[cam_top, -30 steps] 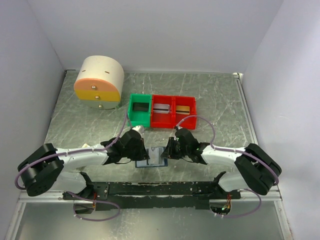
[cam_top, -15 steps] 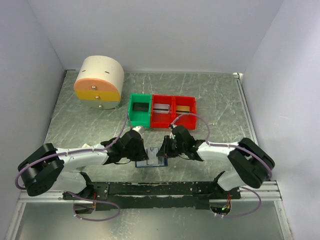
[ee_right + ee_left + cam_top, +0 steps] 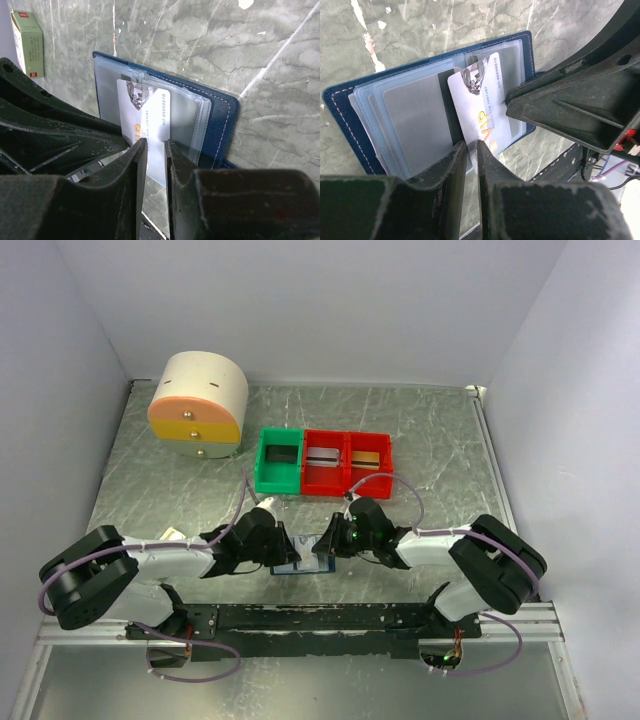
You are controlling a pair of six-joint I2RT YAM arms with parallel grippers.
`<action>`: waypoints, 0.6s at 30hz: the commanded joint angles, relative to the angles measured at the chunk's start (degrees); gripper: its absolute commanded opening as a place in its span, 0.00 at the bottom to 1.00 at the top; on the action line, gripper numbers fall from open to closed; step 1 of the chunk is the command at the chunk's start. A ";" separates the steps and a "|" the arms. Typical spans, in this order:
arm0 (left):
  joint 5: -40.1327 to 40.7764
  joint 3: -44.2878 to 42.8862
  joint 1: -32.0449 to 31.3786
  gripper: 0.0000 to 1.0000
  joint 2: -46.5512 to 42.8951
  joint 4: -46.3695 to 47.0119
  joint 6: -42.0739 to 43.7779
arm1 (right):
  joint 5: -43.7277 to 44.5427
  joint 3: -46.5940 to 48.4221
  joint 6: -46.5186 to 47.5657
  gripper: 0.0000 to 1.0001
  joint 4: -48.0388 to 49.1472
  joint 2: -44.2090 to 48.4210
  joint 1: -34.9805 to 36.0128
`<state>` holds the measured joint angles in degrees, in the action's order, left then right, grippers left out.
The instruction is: Take the credit cards out of the card holder
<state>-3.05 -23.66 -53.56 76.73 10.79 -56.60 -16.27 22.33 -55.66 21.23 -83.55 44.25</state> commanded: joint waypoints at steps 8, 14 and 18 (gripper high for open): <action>-5.14 3.97 -0.05 0.29 -0.61 17.27 -5.28 | 0.65 -2.55 -0.62 0.22 -1.20 -3.58 0.32; -8.56 3.90 -0.05 0.33 1.40 21.64 -5.53 | 0.39 -2.72 -0.84 0.22 -1.11 -3.04 0.31; -10.47 4.67 -0.06 0.31 2.56 26.28 -6.19 | 0.03 -2.89 -0.80 0.22 -1.00 -2.55 0.31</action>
<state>-6.94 -18.65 -52.95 78.17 24.18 -61.01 -16.97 21.30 -57.01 24.36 -84.36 43.70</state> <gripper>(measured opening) 0.317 0.218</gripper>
